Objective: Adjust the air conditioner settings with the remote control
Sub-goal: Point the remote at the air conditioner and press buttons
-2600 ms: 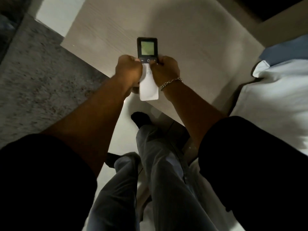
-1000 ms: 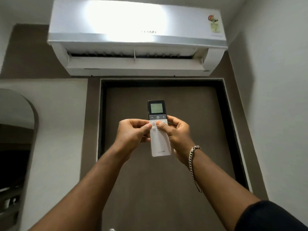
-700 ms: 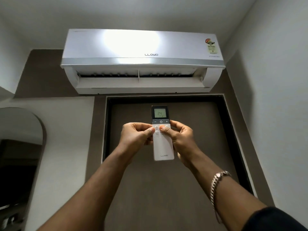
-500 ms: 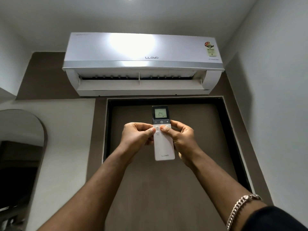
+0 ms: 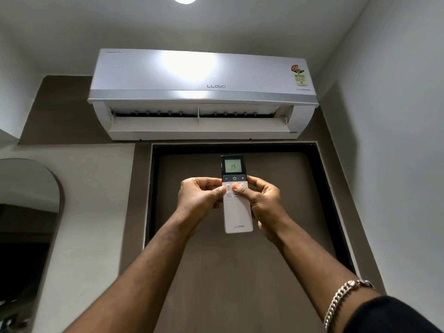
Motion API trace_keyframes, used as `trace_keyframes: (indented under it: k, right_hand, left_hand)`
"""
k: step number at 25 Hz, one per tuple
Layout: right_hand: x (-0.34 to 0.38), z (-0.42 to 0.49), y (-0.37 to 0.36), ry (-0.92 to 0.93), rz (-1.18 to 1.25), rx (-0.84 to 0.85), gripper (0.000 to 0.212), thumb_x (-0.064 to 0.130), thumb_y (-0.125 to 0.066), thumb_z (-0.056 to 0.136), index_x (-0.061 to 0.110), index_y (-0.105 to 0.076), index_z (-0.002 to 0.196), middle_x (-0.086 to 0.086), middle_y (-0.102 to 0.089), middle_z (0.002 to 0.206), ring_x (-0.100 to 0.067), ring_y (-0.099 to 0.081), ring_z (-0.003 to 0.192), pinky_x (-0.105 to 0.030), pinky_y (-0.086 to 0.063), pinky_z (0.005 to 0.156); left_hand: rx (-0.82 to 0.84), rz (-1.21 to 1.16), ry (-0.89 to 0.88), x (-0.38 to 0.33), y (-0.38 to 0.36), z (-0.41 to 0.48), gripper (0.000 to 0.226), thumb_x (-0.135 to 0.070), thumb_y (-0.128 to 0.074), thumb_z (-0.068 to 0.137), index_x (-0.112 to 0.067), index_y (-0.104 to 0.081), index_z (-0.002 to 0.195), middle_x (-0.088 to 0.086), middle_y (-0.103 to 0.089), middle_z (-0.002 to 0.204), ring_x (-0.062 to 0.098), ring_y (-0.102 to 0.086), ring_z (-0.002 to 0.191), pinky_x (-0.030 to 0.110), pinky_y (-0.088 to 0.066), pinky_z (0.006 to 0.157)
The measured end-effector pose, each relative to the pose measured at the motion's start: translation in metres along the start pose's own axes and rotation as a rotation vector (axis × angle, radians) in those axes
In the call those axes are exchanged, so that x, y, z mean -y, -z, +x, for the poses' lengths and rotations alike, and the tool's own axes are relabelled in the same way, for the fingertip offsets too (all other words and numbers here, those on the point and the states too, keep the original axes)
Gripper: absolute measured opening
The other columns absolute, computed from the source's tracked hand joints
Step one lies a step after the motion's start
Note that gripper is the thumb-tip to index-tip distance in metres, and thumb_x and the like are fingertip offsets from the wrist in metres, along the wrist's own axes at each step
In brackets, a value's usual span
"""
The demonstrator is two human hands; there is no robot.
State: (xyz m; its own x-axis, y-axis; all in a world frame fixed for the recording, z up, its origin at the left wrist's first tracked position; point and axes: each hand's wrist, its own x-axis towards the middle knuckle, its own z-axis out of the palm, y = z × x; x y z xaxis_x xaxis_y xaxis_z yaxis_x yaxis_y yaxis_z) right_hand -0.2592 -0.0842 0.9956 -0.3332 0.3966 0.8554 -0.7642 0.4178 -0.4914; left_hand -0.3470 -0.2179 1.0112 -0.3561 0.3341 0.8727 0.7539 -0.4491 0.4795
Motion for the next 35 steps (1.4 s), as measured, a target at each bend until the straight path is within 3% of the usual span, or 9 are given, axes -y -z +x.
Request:
trace_keyframes:
  k: [3,11,14,18,23,31,35]
  right_hand:
    - [-0.001,-0.001,0.001,-0.023,-0.011,-0.013,0.048,0.022,-0.076,0.079,0.017,-0.056,0.123,-0.005,-0.070,0.109,-0.020,-0.073,0.089,-0.030,-0.062,0.067]
    - [-0.007,0.000,0.001,-0.033,-0.023,-0.025,0.058,0.024,-0.076,0.079,0.015,-0.051,0.130,-0.007,-0.069,0.114,-0.021,-0.072,0.091,-0.029,-0.062,0.065]
    - [-0.009,0.000,0.000,-0.028,-0.045,-0.022,0.053,0.026,-0.076,0.079,0.017,-0.053,0.127,-0.006,-0.069,0.113,-0.020,-0.073,0.088,-0.028,-0.061,0.063]
    - [-0.010,-0.002,-0.005,-0.025,-0.112,-0.006,0.025,0.030,-0.069,0.085,0.028,-0.058,0.107,0.002,-0.070,0.098,-0.013,-0.073,0.077,-0.020,-0.057,0.055]
    - [-0.009,-0.005,-0.016,-0.022,-0.214,0.005,0.028,0.037,-0.057,0.093,0.022,-0.054,0.116,-0.001,-0.067,0.098,-0.014,-0.068,0.081,-0.023,-0.054,0.058]
    - [-0.006,-0.008,-0.020,-0.026,-0.205,-0.029,0.032,0.035,-0.060,0.091,0.014,-0.057,0.115,-0.010,-0.069,0.098,-0.021,-0.069,0.080,-0.032,-0.057,0.064]
    - [-0.005,-0.009,-0.021,-0.047,-0.223,-0.063,0.030,0.032,-0.059,0.091,0.012,-0.056,0.112,-0.007,-0.068,0.091,-0.018,-0.067,0.072,-0.029,-0.053,0.058]
  left_hand:
    - [0.000,0.004,-0.006,0.002,-0.002,-0.001,0.031,-0.020,-0.073,0.080,-0.002,-0.067,0.105,0.015,-0.073,0.101,0.021,-0.073,0.085,0.023,-0.061,0.063]
    - [0.010,-0.003,-0.003,0.005,0.000,-0.003,0.034,-0.020,-0.072,0.080,0.000,-0.065,0.107,0.017,-0.073,0.104,0.025,-0.073,0.090,0.028,-0.062,0.069]
    - [0.008,-0.007,0.001,0.007,0.001,-0.003,0.035,-0.020,-0.072,0.080,0.000,-0.065,0.108,0.017,-0.073,0.104,0.025,-0.073,0.091,0.030,-0.062,0.070]
    - [0.010,-0.044,0.023,0.011,0.000,-0.004,0.031,-0.019,-0.073,0.080,-0.002,-0.067,0.105,0.014,-0.074,0.102,0.021,-0.074,0.086,0.026,-0.062,0.064]
    - [-0.001,-0.081,0.037,0.015,-0.004,-0.007,0.029,-0.018,-0.074,0.079,-0.004,-0.068,0.104,0.013,-0.074,0.099,0.022,-0.074,0.087,0.030,-0.062,0.067]
    - [0.013,-0.072,-0.003,0.014,-0.005,-0.011,0.025,-0.016,-0.073,0.080,-0.004,-0.071,0.102,0.012,-0.075,0.096,0.023,-0.074,0.086,0.028,-0.061,0.067]
    - [0.014,-0.083,0.003,0.017,-0.008,-0.015,0.024,-0.014,-0.074,0.080,-0.004,-0.071,0.101,0.014,-0.075,0.094,0.024,-0.074,0.086,0.030,-0.061,0.068]
